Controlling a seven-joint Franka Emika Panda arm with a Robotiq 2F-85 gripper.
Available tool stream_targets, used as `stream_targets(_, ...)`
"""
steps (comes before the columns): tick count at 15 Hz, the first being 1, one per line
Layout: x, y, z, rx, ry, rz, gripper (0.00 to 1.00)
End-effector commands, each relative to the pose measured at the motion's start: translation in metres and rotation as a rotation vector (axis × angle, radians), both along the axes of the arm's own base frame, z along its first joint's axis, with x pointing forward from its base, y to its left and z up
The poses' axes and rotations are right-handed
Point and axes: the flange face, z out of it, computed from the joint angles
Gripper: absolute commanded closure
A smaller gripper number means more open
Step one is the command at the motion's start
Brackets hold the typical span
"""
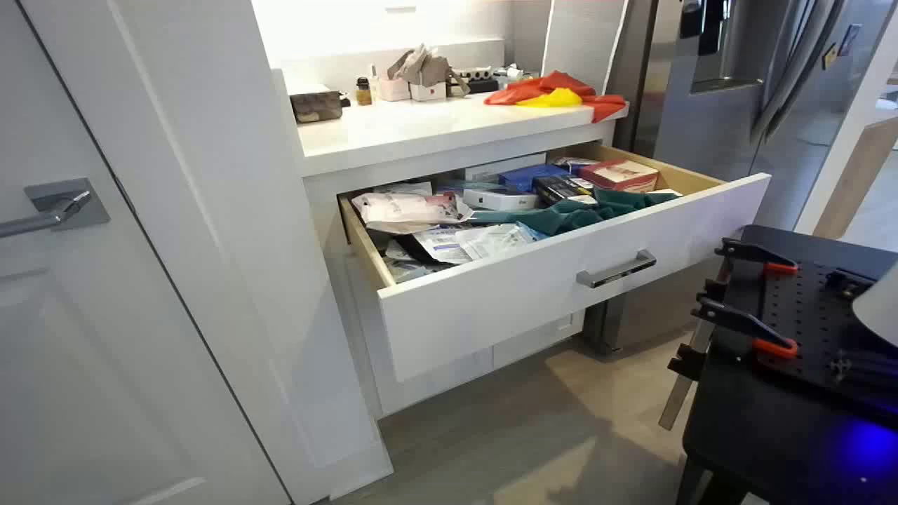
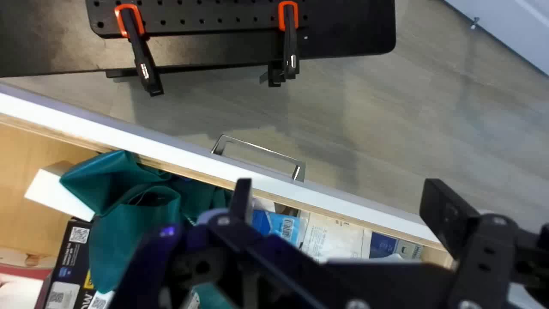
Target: Press the plastic bag to fit into the drawer then close the drawer
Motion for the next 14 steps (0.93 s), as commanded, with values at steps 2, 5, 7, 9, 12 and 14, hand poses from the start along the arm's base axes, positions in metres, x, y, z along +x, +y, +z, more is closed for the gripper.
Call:
stream_targets(2,0.0,0.0,0.0,0.0,0.001,0.0,0.0)
stream_targets(5,0.0,0.0,0.0,0.0,0.001,0.0,0.0)
stream_targets(7,0.0,0.0,0.0,0.0,0.001,0.0,0.0)
stream_targets(9,0.0,0.0,0.0,0.0,0.001,0.0,0.0)
stream_targets(12,0.021,-0.003,-0.012,-0.001,0.001,0.026,0.0)
stream_targets(14,0.045,-0.001,-0.026,0.001,-0.009,0.07,0.0)
